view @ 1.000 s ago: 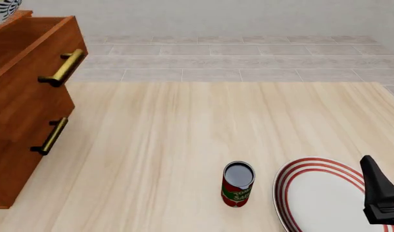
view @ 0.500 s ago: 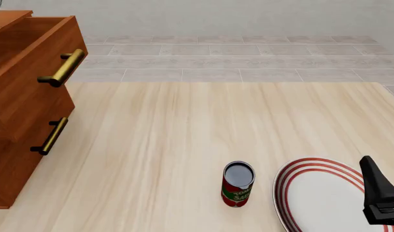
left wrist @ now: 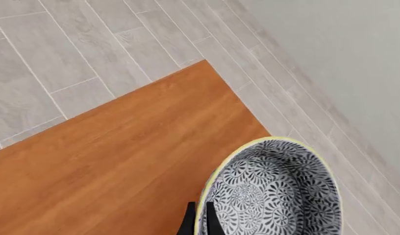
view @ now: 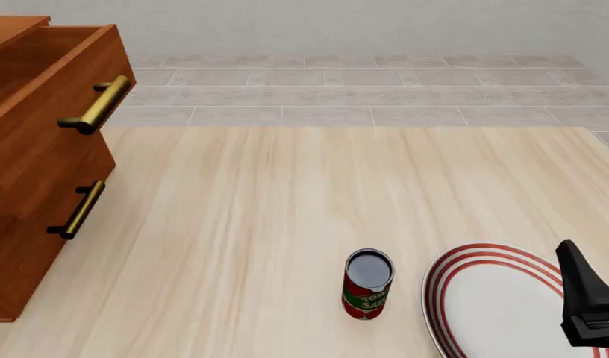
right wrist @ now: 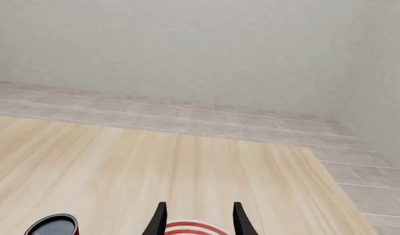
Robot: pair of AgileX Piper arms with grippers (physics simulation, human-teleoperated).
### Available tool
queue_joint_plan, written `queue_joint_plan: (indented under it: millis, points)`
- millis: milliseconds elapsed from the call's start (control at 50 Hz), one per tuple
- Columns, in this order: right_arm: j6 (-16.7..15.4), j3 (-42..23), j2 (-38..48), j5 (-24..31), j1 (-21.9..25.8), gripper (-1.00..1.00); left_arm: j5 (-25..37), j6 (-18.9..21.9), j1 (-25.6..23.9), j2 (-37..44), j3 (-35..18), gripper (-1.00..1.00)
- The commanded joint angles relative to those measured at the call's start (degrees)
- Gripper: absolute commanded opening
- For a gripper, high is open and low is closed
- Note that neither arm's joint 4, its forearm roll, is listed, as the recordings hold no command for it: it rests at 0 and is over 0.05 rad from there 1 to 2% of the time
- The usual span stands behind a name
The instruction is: Put the bowl on top of the cabinet.
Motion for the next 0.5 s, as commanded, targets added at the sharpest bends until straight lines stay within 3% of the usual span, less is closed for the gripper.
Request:
queue_joint_plan:
  millis: [20, 260, 340, 360, 500]
  points:
    - [-0.04, -0.01, 0.00, 0.00, -0.02, 1.00, -2.03, 0.74, 2.91, 2.76, 0.33, -1.00]
    - [-0.16, -0.02, 0.01, -0.01, -0.01, 1.00, -3.62, 1.65, 4.86, 4.47, 1.14, -1.00]
    - [-0.19, -0.01, 0.01, 0.01, 0.00, 1.00, -4.57, 1.35, 3.52, 3.69, 2.84, -1.00]
    - [-0.20, -0.01, 0.00, 0.00, -0.01, 1.00, -4.64, 1.31, 3.62, 3.61, 3.21, 1.00]
    - [-0.27, 0.00, -0.01, -0.03, -0.01, 1.00, -3.50, 2.21, 1.69, 0.75, 2.95, 1.00]
